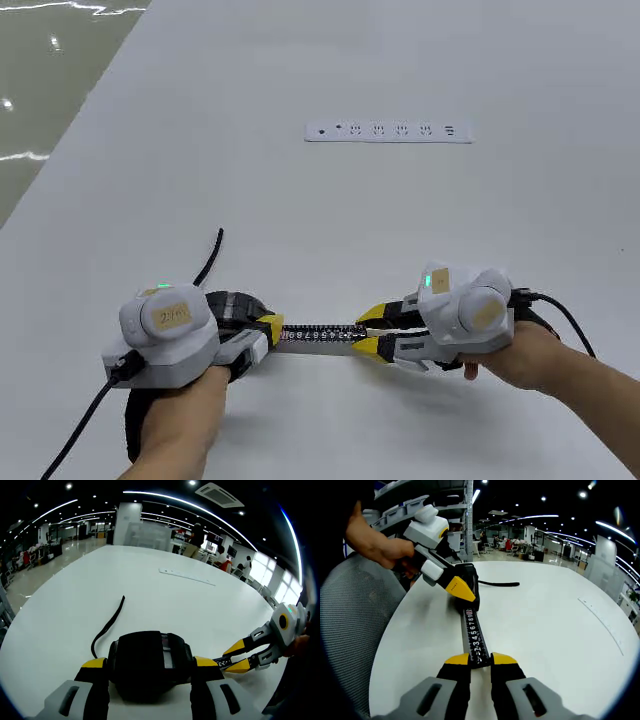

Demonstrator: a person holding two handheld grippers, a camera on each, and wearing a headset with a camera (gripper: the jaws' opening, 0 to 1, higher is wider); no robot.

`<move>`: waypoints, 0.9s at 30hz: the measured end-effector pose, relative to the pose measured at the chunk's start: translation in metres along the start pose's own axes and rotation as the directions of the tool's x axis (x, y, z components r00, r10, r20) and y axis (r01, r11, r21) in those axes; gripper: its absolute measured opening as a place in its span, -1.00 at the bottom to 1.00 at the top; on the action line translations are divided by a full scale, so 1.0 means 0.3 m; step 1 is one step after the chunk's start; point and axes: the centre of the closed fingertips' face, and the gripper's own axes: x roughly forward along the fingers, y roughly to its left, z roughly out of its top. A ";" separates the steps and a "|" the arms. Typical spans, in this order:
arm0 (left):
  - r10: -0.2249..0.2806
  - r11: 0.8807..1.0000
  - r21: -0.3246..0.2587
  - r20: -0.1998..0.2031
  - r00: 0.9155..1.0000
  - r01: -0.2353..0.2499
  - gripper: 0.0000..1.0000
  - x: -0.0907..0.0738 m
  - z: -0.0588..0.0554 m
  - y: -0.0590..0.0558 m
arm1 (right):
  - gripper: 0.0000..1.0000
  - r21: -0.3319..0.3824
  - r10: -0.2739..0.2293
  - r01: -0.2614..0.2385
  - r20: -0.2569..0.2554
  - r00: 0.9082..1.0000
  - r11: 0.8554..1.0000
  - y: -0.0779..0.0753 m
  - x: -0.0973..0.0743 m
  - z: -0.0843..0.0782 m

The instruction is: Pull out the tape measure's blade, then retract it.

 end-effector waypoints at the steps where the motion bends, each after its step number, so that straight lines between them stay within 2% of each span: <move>1: -0.001 1.000 0.000 -0.001 1.000 0.001 0.25 0.000 0.000 0.000 | -0.75 0.000 0.000 0.000 0.001 1.000 1.000 0.001 0.005 0.004; 16: -0.009 1.000 -0.009 -0.003 1.000 0.009 0.25 -0.001 0.003 0.000 | -0.74 -0.044 0.021 -0.021 0.003 1.000 0.999 0.021 0.084 0.064; 27: -0.009 1.000 -0.009 -0.002 1.000 0.009 0.25 0.000 0.007 -0.006 | -0.74 -0.049 0.021 -0.021 0.011 1.000 0.999 0.035 0.153 0.105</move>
